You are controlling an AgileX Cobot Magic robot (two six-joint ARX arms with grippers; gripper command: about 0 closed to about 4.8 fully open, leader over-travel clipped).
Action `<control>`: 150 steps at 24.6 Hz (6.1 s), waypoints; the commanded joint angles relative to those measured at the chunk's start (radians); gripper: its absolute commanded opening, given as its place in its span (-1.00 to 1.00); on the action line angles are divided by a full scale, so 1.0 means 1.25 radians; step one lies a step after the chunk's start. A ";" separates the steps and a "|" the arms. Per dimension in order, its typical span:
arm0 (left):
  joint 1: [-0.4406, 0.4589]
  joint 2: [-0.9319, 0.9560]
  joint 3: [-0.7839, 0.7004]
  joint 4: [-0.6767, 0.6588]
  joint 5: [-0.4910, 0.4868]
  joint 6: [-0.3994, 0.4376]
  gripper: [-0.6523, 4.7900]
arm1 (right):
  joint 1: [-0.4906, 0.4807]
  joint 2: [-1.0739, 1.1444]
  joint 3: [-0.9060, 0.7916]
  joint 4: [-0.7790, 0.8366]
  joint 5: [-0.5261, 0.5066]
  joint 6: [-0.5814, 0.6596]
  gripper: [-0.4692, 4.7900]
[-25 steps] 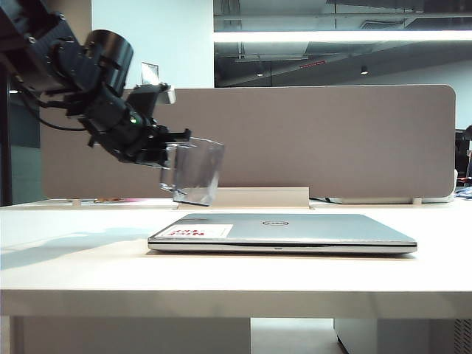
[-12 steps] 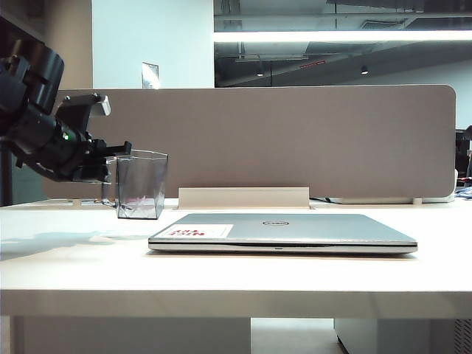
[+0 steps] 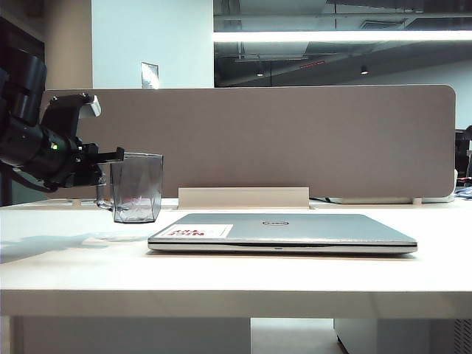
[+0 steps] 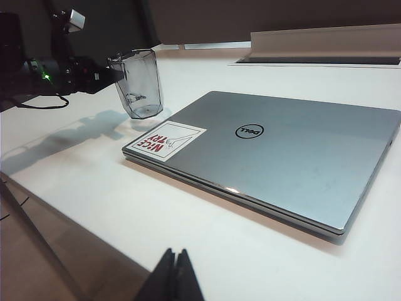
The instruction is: Pick up the water cup and place it on the left side of the laptop.
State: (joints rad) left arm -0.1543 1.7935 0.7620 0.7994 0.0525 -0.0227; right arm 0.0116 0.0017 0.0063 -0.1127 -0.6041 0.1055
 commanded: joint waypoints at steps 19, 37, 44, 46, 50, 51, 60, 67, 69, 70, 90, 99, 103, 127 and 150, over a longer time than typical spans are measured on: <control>0.001 0.031 -0.019 0.044 -0.011 0.025 -0.78 | 0.000 -0.002 -0.005 0.010 -0.004 0.003 -0.84; 0.001 0.039 -0.019 0.013 -0.012 0.033 -0.27 | 0.000 -0.002 -0.005 0.010 -0.004 0.006 -0.84; 0.001 0.036 -0.019 0.009 -0.003 0.033 -0.26 | 0.000 -0.002 -0.005 0.010 -0.004 0.006 -0.84; 0.001 0.022 -0.019 -0.017 -0.003 0.033 -0.18 | 0.000 -0.002 -0.005 0.010 -0.004 0.005 -0.84; 0.001 -0.034 -0.019 -0.106 -0.006 0.033 -0.18 | 0.000 -0.002 -0.005 0.010 -0.003 0.005 -0.84; 0.001 -0.044 -0.019 -0.116 -0.006 0.033 -0.18 | 0.000 -0.002 -0.005 0.010 -0.003 0.005 -0.84; 0.000 -0.212 -0.019 -0.350 -0.005 -0.019 -0.32 | 0.000 -0.002 -0.005 0.010 -0.003 0.005 -0.84; 0.000 -0.363 -0.019 -0.490 0.017 -0.055 -0.75 | 0.000 -0.002 -0.005 0.010 -0.003 0.005 -0.84; 0.000 -0.413 -0.019 -0.518 0.037 -0.057 -0.78 | 0.000 -0.002 -0.005 0.011 -0.003 0.005 -0.84; -0.001 -0.436 -0.020 -0.529 0.040 -0.057 -0.78 | 0.000 -0.002 -0.005 0.012 -0.003 0.005 -0.84; -0.131 -0.993 -0.437 -0.483 -0.045 -0.184 -0.78 | 0.000 -0.002 -0.005 0.006 0.119 -0.005 -0.84; -0.131 -1.061 -0.478 -0.498 -0.045 -0.189 -0.78 | -0.002 -0.002 -0.005 0.010 0.358 -0.137 -0.84; -0.131 -1.081 -0.478 -0.529 -0.040 -0.175 -0.78 | -0.002 -0.002 -0.005 0.010 0.435 -0.177 -0.84; -0.131 -1.432 -0.547 -0.740 0.013 -0.142 -0.78 | -0.001 -0.002 -0.005 0.007 0.572 -0.168 -0.84; 0.120 -1.432 -0.603 -0.690 -0.003 -0.026 -0.78 | -0.001 -0.002 -0.005 0.004 0.572 -0.168 -0.84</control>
State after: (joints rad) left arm -0.0025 0.0025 0.0048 -0.0757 0.0597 -0.0727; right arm 0.0097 0.0017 0.0063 -0.1146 0.1051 -0.1055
